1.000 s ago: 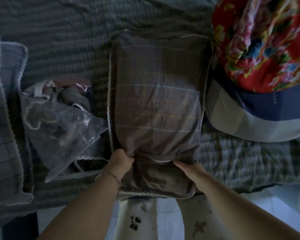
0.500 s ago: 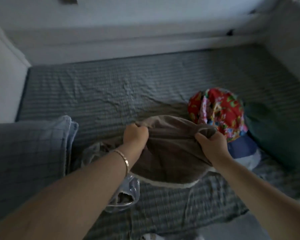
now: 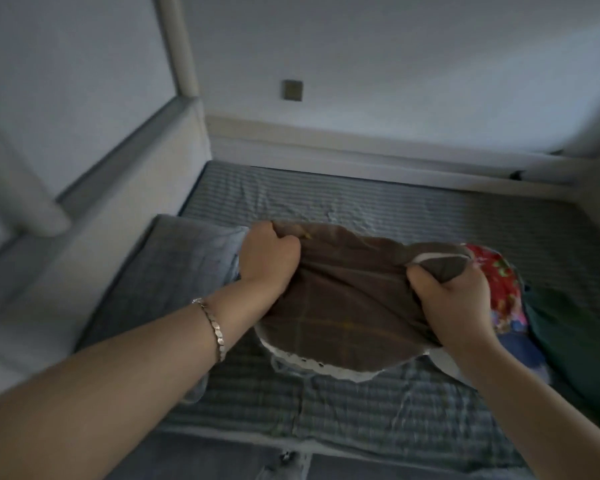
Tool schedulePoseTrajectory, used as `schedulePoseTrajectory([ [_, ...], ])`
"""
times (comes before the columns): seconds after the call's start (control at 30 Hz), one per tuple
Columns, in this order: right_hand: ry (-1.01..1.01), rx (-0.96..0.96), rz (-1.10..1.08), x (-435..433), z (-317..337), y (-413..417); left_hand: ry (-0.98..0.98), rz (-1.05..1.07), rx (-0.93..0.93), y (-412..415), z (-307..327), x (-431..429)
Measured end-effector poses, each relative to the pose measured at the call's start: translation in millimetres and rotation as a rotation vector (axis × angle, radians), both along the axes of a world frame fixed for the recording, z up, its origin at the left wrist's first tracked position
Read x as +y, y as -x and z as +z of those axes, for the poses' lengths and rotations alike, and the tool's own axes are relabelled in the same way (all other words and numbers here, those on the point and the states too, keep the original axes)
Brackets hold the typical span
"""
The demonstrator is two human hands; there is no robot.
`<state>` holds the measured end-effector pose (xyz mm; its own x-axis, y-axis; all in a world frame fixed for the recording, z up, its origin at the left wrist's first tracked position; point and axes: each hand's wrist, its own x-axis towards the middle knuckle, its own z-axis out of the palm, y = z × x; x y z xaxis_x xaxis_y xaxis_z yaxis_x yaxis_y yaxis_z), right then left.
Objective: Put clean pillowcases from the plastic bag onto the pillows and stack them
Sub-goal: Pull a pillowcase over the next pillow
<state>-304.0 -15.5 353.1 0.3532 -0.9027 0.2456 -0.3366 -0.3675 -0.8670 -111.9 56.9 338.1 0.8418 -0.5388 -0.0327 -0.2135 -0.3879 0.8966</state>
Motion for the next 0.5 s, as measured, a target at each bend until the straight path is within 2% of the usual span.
schedulePoseTrajectory([
  [0.27,-0.086,0.000,0.283,131.6,-8.1,-77.6,-0.078,0.158,-0.197,-69.4,18.3,162.8],
  [0.5,-0.271,0.031,0.357,187.9,-54.3,-211.0,-0.205,0.261,-0.184,-186.0,-12.6,238.4],
])
